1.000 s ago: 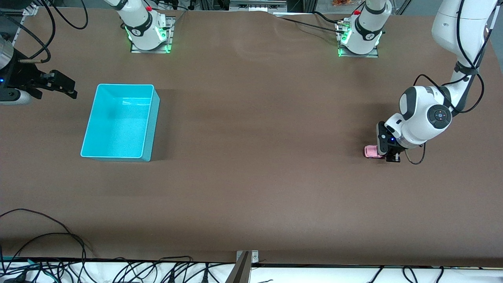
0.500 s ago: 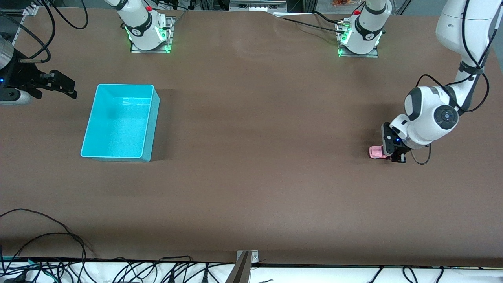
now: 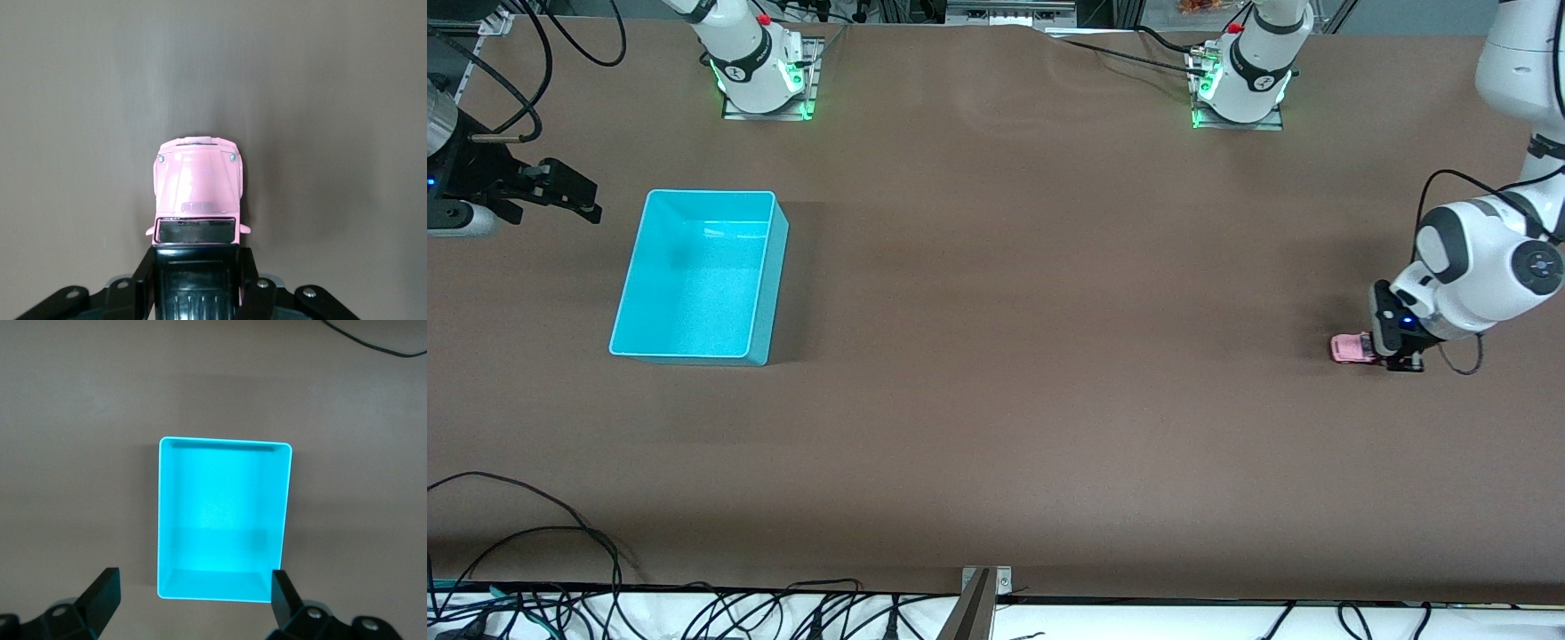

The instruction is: Wind and store pink jeep toy

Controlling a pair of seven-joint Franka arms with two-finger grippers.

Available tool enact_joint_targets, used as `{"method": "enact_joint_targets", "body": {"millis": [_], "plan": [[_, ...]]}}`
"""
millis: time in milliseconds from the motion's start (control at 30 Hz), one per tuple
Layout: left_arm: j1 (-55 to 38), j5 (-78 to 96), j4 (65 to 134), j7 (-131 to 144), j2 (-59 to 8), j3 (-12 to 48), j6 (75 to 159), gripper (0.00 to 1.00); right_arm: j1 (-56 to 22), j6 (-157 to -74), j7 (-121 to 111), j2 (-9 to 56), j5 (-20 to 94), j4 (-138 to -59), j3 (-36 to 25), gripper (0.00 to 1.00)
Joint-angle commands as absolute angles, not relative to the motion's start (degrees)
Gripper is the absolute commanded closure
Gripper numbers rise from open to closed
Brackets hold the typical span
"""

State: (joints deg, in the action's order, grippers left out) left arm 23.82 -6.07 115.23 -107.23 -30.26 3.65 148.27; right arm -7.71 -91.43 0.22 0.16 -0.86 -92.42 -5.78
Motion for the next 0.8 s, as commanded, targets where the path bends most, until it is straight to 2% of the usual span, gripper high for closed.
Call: {"method": "enact_joint_targets", "body": {"millis": [0, 767], "plan": [[28.2, -7.5, 111.3, -111.9, -36.1, 4.0, 149.1, 0.95, -7.8, -90.8, -0.3, -0.4, -1.2, -92.4, -5.8, 0.00], [29.6, -6.6, 110.1, -112.2, -36.0, 4.0, 149.1, 0.94, -7.7, -90.8, -0.3, -0.4, -1.2, -92.4, -5.8, 0.00]]}}
